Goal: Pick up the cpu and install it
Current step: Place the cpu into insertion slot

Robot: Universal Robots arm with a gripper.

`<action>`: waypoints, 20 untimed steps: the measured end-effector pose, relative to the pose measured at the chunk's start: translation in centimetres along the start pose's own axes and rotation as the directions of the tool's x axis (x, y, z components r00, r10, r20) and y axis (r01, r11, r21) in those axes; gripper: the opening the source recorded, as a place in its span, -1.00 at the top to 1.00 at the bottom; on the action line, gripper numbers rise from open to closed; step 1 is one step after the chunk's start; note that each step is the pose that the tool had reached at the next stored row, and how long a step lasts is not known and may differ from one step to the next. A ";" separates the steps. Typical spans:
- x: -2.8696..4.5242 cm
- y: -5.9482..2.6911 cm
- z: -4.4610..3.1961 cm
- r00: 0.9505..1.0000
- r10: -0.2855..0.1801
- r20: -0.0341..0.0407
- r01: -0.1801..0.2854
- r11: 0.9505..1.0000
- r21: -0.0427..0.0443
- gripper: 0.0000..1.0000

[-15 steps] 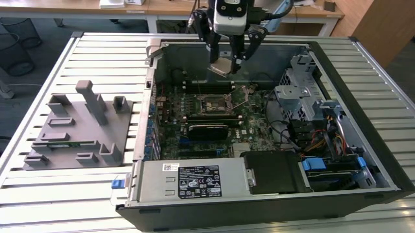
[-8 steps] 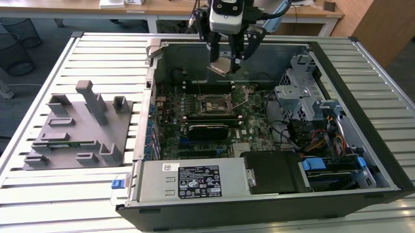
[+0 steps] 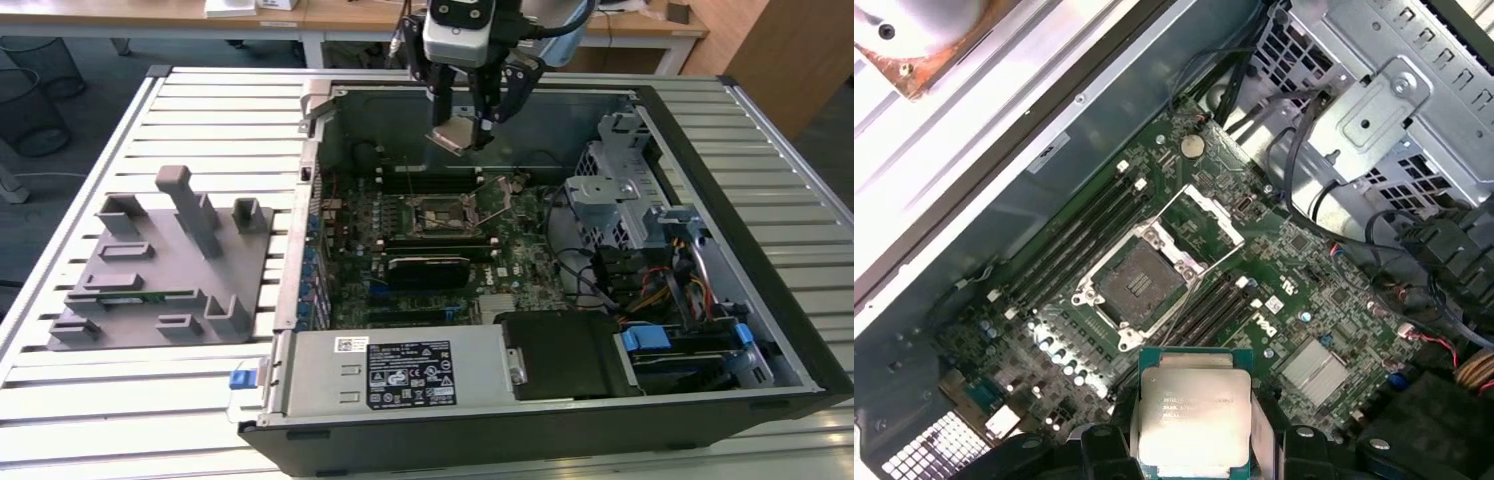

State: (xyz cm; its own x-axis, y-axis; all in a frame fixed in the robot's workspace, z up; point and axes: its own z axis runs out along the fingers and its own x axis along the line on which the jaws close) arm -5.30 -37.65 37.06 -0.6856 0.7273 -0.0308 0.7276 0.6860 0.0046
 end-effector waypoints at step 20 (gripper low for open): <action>0.65 0.61 0.11 0.986 0.169 0.004 -0.169 0.986 0.007 -0.07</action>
State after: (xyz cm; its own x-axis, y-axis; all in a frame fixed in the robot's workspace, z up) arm -5.30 -36.76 36.94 -0.5524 0.8329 -0.0338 0.8333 0.5528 0.0024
